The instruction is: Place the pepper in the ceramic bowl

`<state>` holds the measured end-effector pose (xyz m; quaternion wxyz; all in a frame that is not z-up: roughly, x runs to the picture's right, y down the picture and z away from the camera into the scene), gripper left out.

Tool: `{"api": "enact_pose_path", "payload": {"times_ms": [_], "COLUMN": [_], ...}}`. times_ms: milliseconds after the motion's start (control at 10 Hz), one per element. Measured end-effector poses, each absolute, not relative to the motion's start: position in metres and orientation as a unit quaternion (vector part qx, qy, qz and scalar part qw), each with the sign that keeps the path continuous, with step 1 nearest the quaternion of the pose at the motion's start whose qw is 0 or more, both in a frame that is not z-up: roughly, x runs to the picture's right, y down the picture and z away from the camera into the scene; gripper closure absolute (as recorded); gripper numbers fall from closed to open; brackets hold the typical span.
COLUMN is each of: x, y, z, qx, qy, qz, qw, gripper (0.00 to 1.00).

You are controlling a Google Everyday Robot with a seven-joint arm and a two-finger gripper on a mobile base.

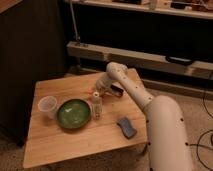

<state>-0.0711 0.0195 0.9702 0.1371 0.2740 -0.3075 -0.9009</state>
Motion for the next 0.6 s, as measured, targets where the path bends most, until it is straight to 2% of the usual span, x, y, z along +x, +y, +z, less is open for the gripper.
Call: {"api": "enact_pose_path", "payload": {"times_ms": [200,400,600], "x": [-0.069,-0.072,-0.079], "y": [0.014,-0.004,-0.036], "z": [0.966,0.951,0.919], "qx": [0.274,0.281,0.298], "qy": [-0.310,-0.306,-0.305], "qz": [-0.900,-0.898,-0.889], "qw": [0.139,0.147,0.169], "gripper": [0.98,1.00,1.00]}}
